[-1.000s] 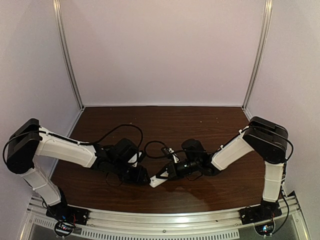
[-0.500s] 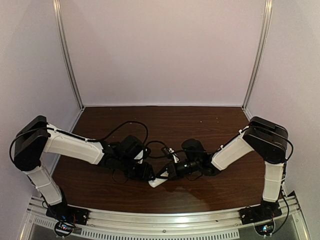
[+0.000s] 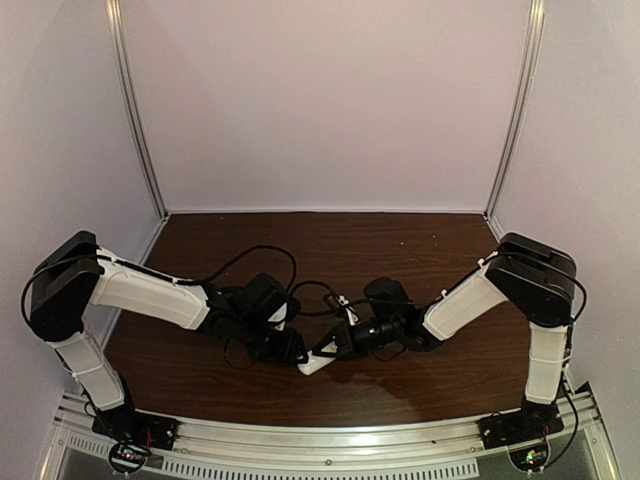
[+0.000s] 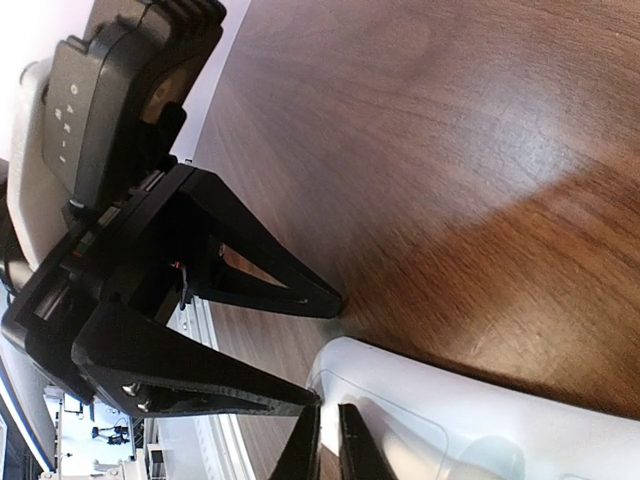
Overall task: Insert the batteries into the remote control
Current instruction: Press the battery cover onto the remote control, then pick up the remote control from the center of the board.
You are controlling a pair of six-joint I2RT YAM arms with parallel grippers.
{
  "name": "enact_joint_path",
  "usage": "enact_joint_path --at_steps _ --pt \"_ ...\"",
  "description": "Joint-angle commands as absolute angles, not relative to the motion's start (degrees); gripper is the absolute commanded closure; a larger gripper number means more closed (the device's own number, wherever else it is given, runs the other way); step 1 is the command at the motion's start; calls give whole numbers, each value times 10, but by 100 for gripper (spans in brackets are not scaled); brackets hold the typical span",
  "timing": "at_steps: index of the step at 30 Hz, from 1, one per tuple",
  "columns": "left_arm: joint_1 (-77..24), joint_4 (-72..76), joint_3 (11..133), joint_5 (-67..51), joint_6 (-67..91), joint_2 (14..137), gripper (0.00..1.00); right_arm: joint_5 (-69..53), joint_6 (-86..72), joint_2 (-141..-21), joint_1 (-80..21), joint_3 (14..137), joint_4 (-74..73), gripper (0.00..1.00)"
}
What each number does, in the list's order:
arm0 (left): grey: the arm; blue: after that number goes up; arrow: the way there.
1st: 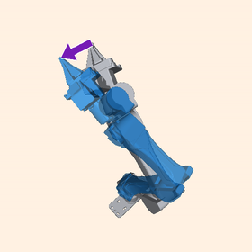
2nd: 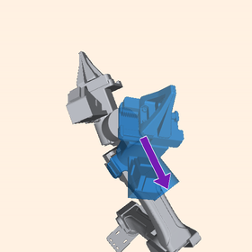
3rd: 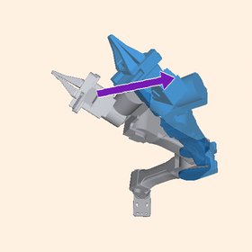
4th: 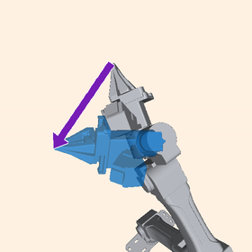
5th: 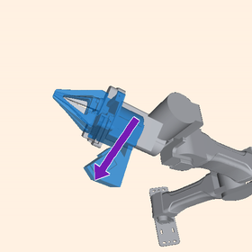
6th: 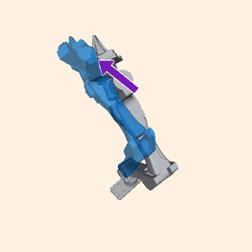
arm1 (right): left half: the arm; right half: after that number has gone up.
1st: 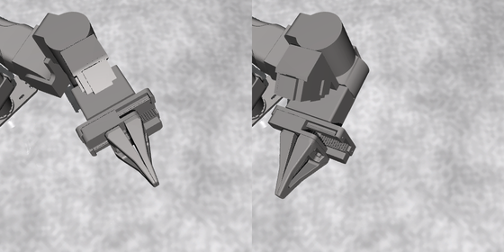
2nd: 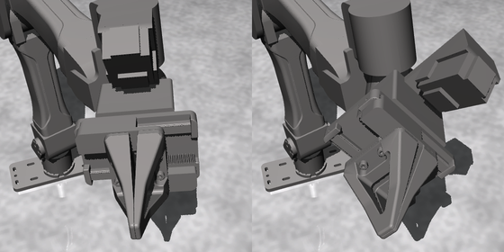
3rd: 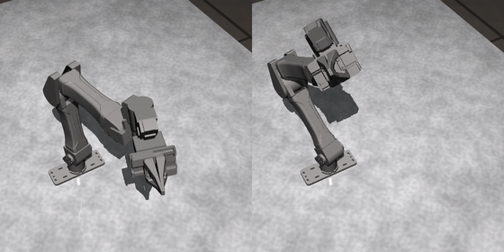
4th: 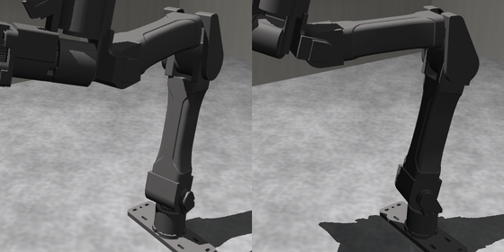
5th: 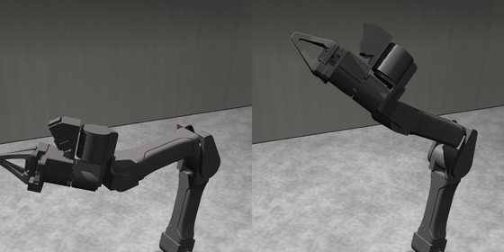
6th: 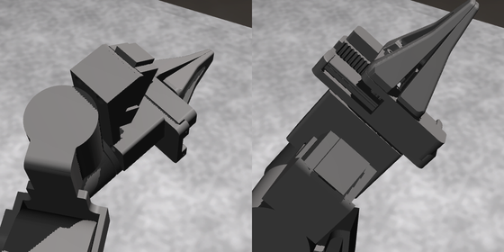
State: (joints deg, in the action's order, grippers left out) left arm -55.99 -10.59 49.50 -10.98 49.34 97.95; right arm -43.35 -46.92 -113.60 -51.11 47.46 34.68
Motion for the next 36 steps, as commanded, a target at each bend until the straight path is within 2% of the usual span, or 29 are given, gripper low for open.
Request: enact_joint_path --at_steps 1,9,12,14,17,18,24,34,36 --pt "-563 -160 466 -97 477 979 53 -396 -467 -1162 -508 455 273 90" --pt "-565 -173 472 -75 457 966 52 -403 -467 -1155 -508 457 278 90" --pt "-565 -171 485 -60 431 942 46 -423 -466 -1139 -509 467 308 84" --pt "-564 -162 486 -46 413 915 36 -436 -465 -1119 -508 481 321 80" --pt "-562 -134 465 -18 386 857 7 -447 -450 -1080 -505 505 317 71" --pt "-561 -120 455 -11 377 837 3 -451 -449 -1067 -504 511 320 68" --pt "-551 -102 456 6 309 788 3 -456 -453 -992 -472 521 320 52" --pt "-562 -184 581 -36 178 895 3 -398 -330 -783 -337 427 162 43" --pt "-571 -213 619 -32 163 938 6 -377 -292 -734 -324 415 128 37"
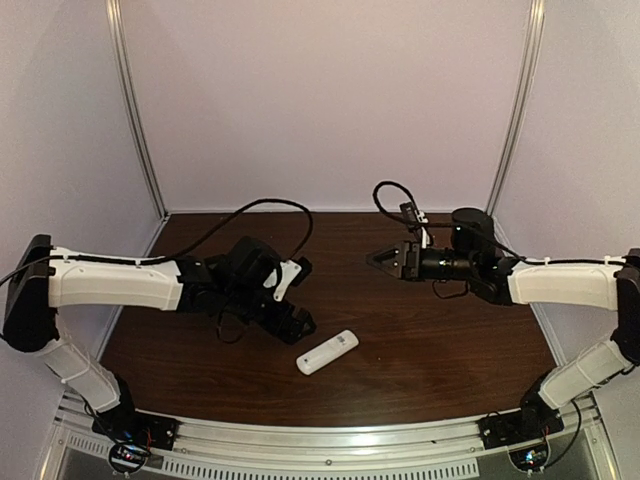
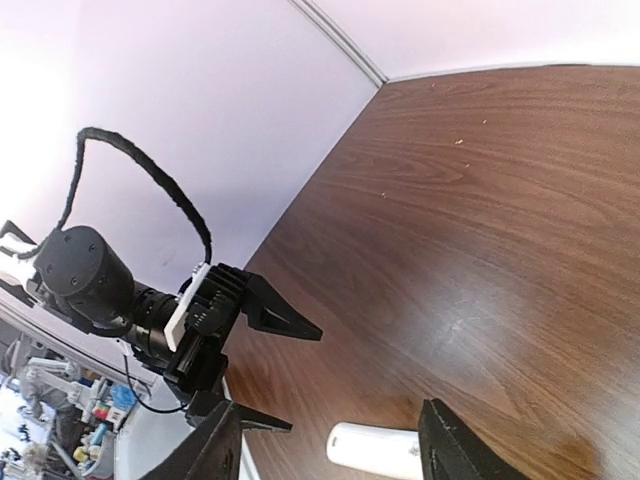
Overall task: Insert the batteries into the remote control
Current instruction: Pick up the remote control from the center of the board.
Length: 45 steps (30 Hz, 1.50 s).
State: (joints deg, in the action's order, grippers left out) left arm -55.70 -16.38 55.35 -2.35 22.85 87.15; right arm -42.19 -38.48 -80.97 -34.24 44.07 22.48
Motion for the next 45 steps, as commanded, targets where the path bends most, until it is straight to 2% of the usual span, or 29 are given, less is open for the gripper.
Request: enact_joint_path --at_steps 1,4,5,9,14,20,25,31,34,38,45 --pt "-574 -223 634 -31 158 958 8 -365 -284 -711 -318 403 122 29" --pt "-579 -253 687 -31 149 1015 14 -303 -291 -635 -296 365 108 1" --pt "-581 -261 703 -31 144 1032 16 -282 -296 -610 -290 356 97 1" --pt "-596 -291 761 -32 132 1092 25 -217 -289 -519 -269 319 63 0" --pt "-604 -316 809 -50 126 1151 30 -217 -284 -472 -262 307 19 0" --pt "-608 -337 843 -52 119 1189 35 -226 -289 -461 -262 295 6 0" --pt "-611 -358 860 -54 115 1210 43 -234 -291 -468 -261 297 -3 0" --pt "-618 -389 881 -50 111 1238 47 -271 -269 -487 -261 303 -18 0" --pt "-619 -397 884 -50 111 1243 51 -297 -269 -489 -260 300 -2 0" --pt "-613 -399 889 -57 118 1235 63 -290 -261 -488 -261 298 -2 0" --pt "-584 -285 839 -122 130 1143 75 -308 -254 -489 -258 294 23 0"
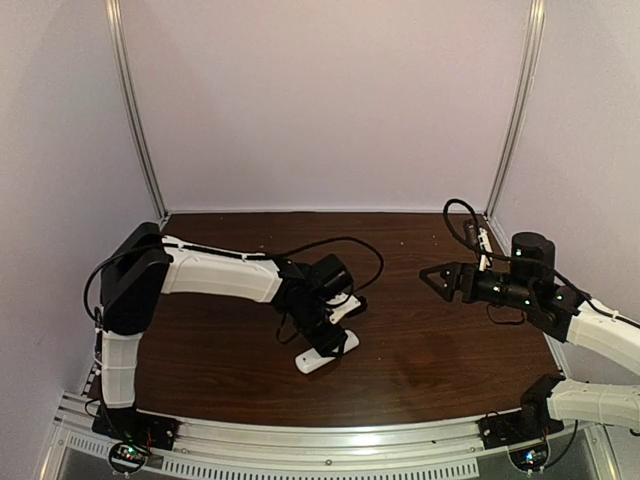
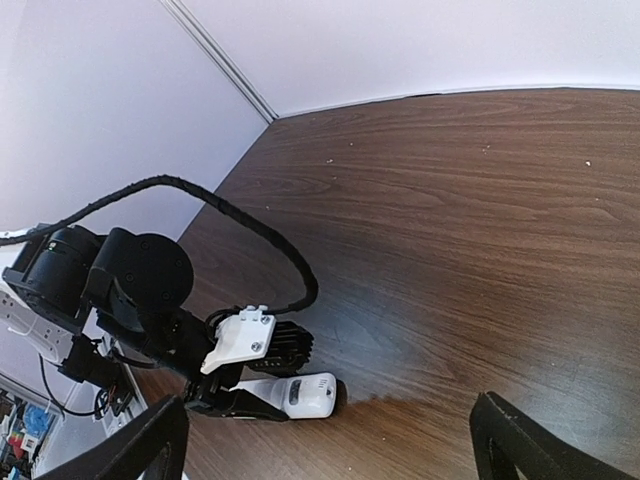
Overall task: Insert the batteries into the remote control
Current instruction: Pick up the remote control from the center of the board, then pass from the left arm to the right
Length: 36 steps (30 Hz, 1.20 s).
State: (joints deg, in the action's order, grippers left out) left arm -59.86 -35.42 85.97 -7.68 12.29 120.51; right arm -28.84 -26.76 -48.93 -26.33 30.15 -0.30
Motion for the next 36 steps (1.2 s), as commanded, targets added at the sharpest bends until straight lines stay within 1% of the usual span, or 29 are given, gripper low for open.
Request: enact_joint_path --at_steps 1,4,7,13,16,20,28,36 --pt "-580 -272 834 -127 132 1131 76 -311 -252 -490 -258 293 28 0" --pt "-560 -224 806 -169 140 1087 79 -314 -249 -497 -258 293 38 0" --pt "-544 -168 773 -204 143 1043 81 -350 -252 -510 -258 292 69 0" --pt "-542 -26 703 -265 151 950 82 -470 -340 -548 -264 269 240 7" --pt "-542 47 676 -304 166 920 82 -502 -393 -562 -279 258 347 8" --pt "-542 132 645 -355 193 893 83 -521 -419 -584 -317 274 423 9" --pt "-544 230 612 -417 229 874 84 -532 -438 -644 -387 327 492 11" --pt "-556 271 605 -455 245 879 85 -521 -415 -688 -422 376 488 18"
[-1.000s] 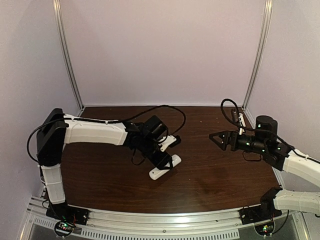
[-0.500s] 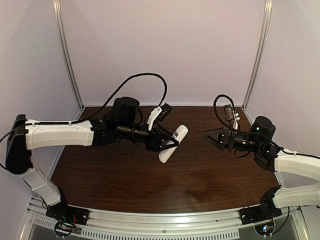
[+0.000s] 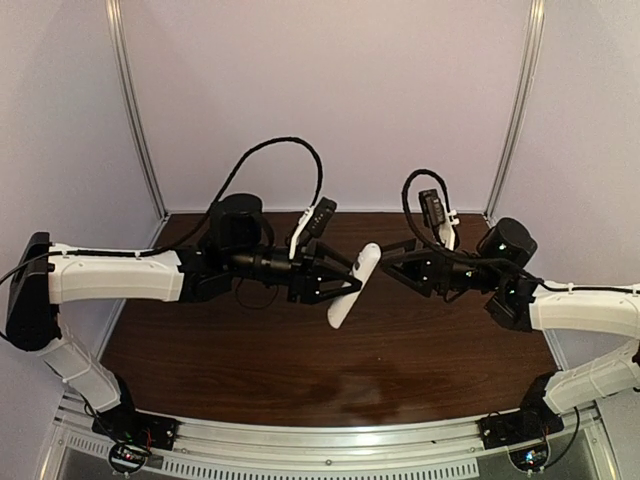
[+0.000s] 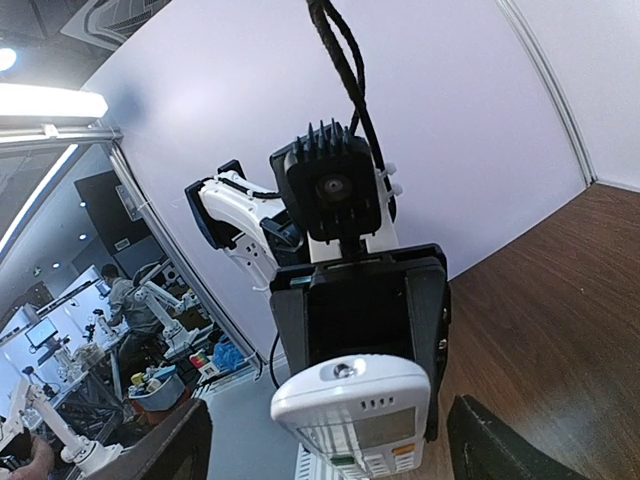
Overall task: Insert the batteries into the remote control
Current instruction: Pass from the left arm to the right
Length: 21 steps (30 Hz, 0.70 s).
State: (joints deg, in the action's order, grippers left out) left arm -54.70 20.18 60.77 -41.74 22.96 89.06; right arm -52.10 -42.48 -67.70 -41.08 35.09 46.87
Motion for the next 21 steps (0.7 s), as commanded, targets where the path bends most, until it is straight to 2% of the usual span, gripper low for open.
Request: enact_joint_path --at_steps 1,8,16,21 --pt "-557 275 604 -459 249 880 85 -521 -413 -691 -425 380 487 19" --pt "-557 311 594 -464 272 885 85 -524 -407 -707 -448 400 490 35" --pt "-556 325 589 -445 280 887 85 -524 -409 -718 -464 405 493 43" --pt "-557 321 588 -438 281 887 85 -525 -414 -724 -468 403 502 53"
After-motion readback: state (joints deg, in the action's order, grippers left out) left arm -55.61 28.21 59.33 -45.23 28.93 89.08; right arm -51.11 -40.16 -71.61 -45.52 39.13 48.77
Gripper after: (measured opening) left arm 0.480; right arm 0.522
